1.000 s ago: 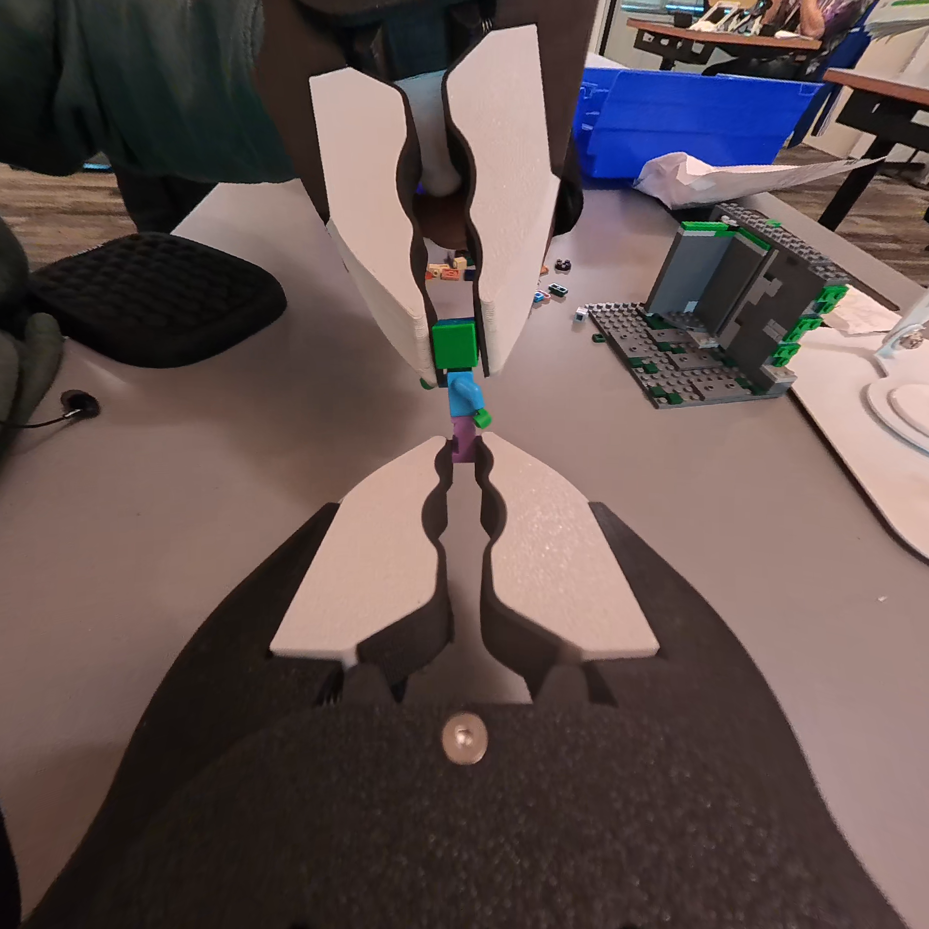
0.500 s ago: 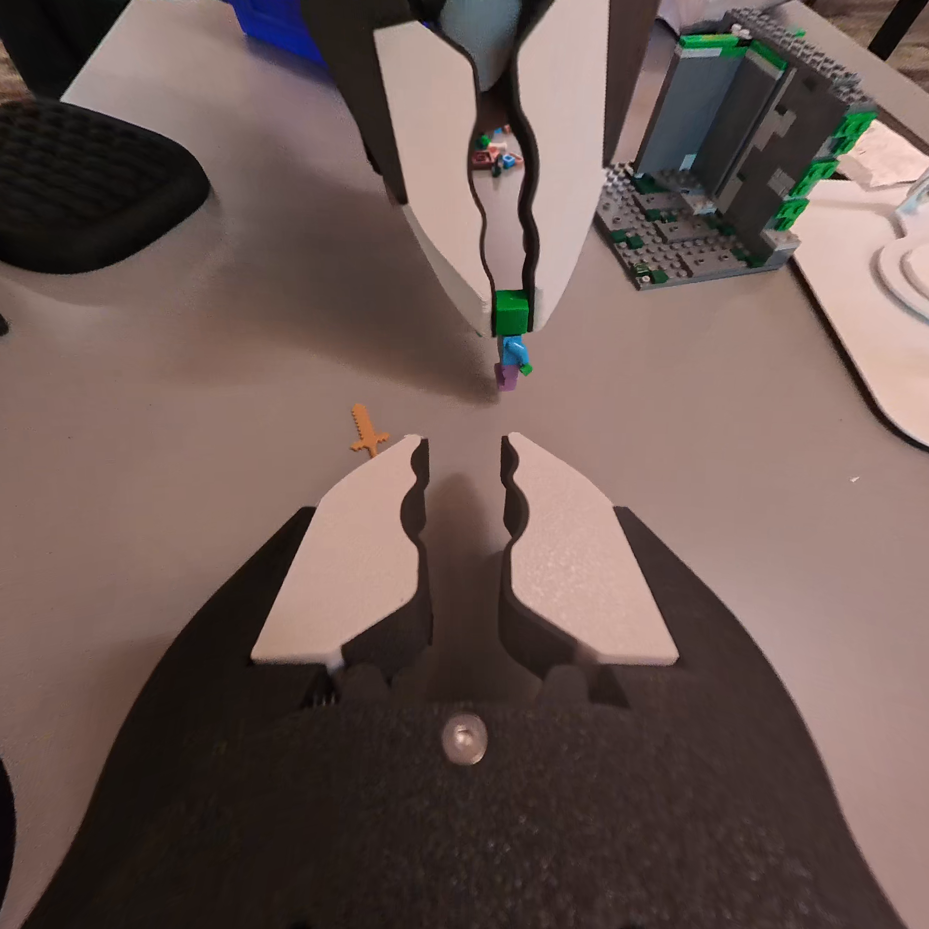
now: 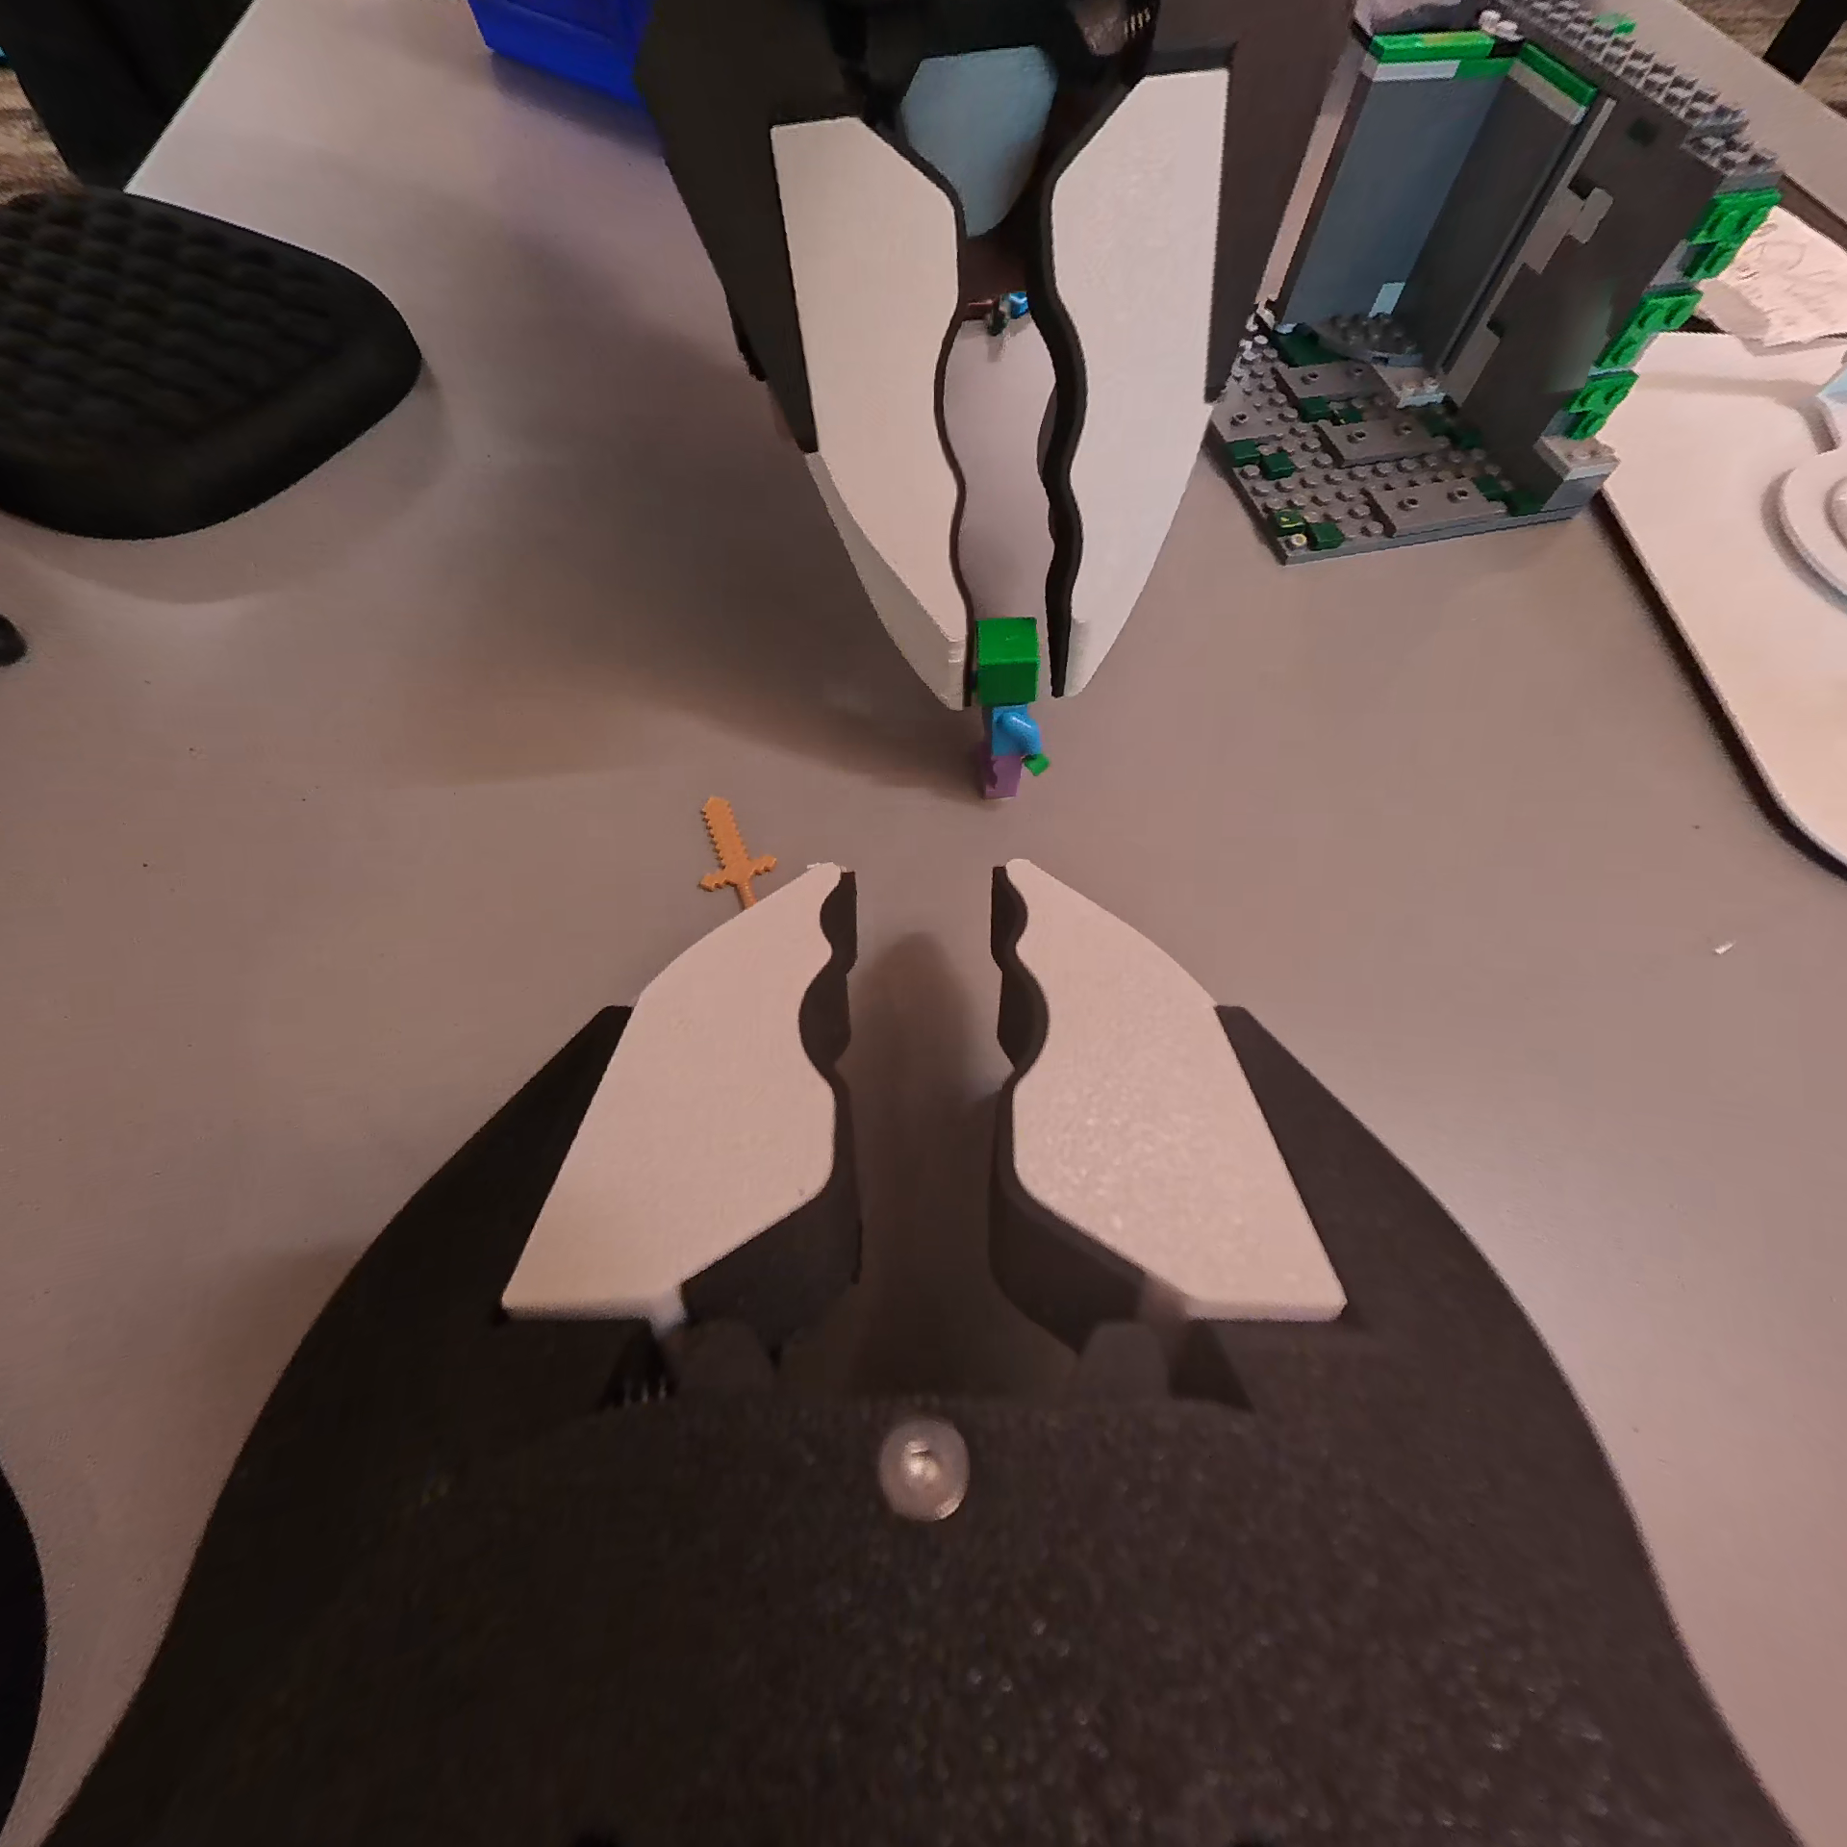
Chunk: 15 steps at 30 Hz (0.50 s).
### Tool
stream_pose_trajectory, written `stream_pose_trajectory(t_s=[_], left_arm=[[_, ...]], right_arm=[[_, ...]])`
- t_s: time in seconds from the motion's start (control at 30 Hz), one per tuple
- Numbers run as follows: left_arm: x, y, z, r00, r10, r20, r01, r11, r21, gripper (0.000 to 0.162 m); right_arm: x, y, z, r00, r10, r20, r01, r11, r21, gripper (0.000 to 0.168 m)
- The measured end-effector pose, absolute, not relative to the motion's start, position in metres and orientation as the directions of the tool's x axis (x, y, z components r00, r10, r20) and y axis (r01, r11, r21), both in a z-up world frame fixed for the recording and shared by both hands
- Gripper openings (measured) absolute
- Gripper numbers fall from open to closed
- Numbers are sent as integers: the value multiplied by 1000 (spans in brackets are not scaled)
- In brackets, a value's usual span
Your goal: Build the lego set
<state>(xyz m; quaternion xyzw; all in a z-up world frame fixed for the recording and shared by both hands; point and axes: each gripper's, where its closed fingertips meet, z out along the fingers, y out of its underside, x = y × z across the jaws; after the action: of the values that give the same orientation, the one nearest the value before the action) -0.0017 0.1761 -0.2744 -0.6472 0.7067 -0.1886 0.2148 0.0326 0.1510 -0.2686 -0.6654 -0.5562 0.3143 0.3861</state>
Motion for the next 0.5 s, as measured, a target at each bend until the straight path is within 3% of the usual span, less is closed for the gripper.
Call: stream_pose_trajectory(t_s=[0.5], left_arm=[[-16,174,-244,-23,-991,-134,-789,100,-606,28]], right_arm=[[27,132,-277,88,996,30,558,-24,-829,22]])
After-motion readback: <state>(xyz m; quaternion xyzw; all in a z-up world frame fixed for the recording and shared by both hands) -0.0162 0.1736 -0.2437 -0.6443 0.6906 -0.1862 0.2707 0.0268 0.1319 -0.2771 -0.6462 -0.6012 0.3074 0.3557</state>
